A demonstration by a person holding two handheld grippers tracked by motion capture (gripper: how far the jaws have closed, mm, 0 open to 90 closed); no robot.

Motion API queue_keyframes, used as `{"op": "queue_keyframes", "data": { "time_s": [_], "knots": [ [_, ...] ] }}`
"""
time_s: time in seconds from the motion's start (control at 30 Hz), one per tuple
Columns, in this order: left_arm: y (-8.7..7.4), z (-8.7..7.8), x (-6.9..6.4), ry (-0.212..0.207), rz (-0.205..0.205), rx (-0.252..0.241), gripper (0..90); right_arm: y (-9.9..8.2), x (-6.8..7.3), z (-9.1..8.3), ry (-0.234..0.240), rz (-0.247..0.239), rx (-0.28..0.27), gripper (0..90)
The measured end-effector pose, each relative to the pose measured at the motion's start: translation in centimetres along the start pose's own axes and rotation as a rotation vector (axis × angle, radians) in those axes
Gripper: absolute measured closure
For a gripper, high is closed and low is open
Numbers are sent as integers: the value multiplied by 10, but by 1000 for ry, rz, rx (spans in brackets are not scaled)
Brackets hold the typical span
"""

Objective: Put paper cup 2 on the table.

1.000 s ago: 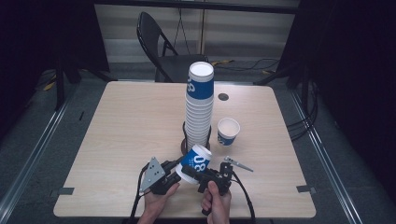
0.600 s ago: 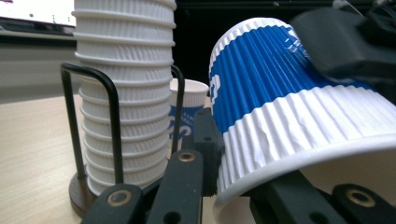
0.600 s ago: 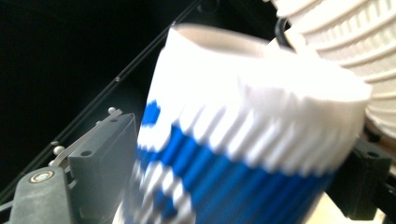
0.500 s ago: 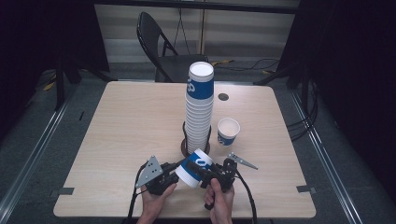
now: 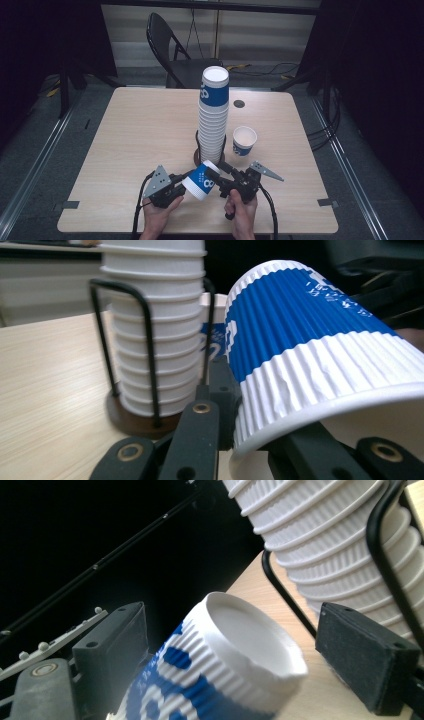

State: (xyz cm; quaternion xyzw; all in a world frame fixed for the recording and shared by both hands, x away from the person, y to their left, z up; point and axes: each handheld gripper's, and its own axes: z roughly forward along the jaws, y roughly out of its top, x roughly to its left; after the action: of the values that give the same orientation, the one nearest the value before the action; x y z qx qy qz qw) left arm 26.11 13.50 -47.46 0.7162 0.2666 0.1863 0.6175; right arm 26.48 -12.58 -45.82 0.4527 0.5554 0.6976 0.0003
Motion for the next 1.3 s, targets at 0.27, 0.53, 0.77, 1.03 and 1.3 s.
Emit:
{"op": "queue_keyframes", "data": {
  "time_s": [0.27, 0.53, 0.77, 1.03, 1.3],
  "knots": [
    [0, -7, 11, -26, -45, 16, 855, 0, 0, -7, -70, -70, -3, 128],
    [-1, -10, 15, -56, -49, 66, 854, -6, 2, -18, -69, -203, 13, 127],
    [5, -13, 19, -39, -26, 118, 855, -13, 2, -20, -147, -317, 47, 128],
    [15, -17, 26, -49, -35, 159, 858, -19, 4, -18, -201, -452, 90, 125],
    [23, -17, 32, -74, -63, 225, 858, -26, 2, -17, -242, -577, 120, 131]
  ]
}}
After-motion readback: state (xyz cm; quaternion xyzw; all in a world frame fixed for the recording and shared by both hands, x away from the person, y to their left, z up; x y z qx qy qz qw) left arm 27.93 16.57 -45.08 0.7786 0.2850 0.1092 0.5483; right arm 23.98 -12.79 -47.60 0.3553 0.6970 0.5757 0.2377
